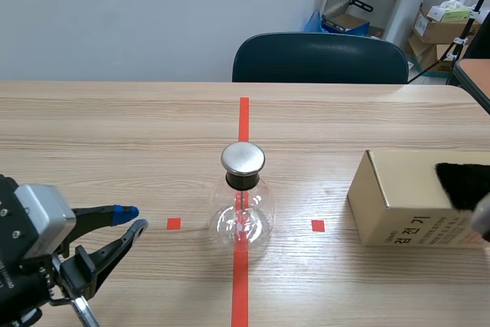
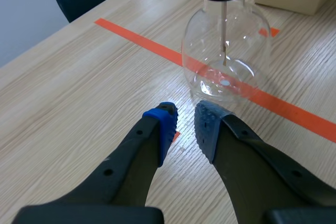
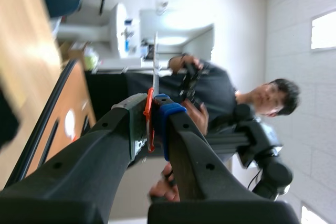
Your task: Do the electroscope experiment
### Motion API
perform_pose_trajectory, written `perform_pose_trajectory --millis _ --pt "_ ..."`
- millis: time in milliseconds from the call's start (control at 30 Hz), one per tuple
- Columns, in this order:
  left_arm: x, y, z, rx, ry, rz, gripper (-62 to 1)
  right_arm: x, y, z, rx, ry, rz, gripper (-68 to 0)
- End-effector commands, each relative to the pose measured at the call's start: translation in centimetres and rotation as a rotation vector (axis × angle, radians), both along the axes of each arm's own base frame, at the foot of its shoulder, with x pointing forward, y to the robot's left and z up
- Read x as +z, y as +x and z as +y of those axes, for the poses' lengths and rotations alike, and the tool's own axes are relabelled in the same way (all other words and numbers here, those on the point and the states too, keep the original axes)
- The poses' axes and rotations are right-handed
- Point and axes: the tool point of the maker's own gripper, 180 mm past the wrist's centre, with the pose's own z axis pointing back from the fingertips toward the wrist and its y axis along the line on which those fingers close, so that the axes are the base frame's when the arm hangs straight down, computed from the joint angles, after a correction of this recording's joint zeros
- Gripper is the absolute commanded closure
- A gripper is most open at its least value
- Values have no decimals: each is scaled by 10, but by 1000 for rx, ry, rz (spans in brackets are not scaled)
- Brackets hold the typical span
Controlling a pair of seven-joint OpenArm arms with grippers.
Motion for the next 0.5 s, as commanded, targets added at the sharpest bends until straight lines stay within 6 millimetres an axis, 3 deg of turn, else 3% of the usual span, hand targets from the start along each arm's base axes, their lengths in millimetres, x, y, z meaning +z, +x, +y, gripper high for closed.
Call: perform_pose_trajectory --millis 0,267,467 --pt "3 2 -8 -12 -16 -21 -74 10 10 7 6 10 -42 -18" --pt "-19 7 -23 -42 8 -2 -65 20 39 52 11 58 -99 -18" --pt "-36 15 -26 -26 31 19 -55 17 44 80 18 69 -95 -18"
